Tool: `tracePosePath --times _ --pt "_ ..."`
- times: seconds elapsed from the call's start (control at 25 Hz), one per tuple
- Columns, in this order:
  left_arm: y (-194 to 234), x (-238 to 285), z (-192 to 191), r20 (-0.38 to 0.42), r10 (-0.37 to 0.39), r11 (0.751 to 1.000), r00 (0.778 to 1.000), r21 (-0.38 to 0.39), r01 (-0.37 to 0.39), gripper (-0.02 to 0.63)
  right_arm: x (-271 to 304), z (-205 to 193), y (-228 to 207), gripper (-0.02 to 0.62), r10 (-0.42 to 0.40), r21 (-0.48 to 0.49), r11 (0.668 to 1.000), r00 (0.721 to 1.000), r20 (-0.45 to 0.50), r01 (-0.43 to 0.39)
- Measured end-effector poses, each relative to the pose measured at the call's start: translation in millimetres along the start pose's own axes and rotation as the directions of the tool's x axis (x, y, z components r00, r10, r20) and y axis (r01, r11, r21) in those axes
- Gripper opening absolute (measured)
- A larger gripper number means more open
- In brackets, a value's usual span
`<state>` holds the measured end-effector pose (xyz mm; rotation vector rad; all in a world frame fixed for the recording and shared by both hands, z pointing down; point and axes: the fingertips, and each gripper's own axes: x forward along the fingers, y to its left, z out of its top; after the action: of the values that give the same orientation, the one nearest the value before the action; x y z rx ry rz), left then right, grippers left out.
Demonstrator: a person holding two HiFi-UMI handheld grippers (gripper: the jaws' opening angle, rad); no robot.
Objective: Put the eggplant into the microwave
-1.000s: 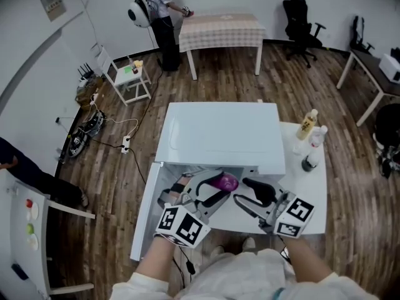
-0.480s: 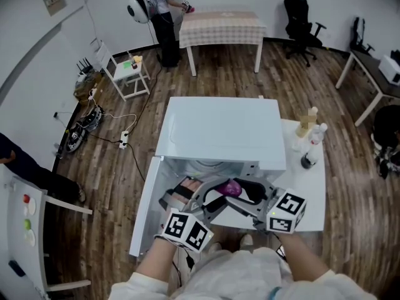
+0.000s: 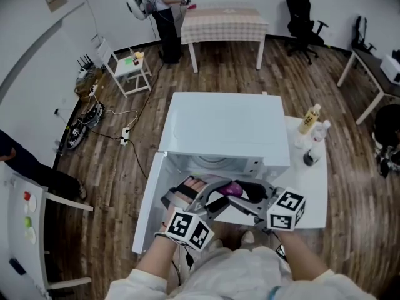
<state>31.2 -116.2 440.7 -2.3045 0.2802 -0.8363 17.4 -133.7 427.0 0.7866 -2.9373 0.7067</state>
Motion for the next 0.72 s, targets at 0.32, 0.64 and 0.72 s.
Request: tracePosePath --times 0.32,0.64,0.72 --pt "6 -5 -13 0.015 0.074 0.990 0.997 -0.120 -0.071 0.236 -2 0 -8 0.218 -0.030 0.024 0.999 0.999 0.034 0.029" --pt "18 -20 -28 0.103 0.206 0.904 0.973 -0.402 -0.149 0.235 -7 4 -20 0.218 -0.081 0.012 0.997 0.993 0.088 0.081" --pt "14 -19 -34 0.118 0.225 0.871 0.967 -0.469 -0.145 0.235 -8 1 -26 0.218 -0.100 0.010 0.995 0.990 0.096 0.100"
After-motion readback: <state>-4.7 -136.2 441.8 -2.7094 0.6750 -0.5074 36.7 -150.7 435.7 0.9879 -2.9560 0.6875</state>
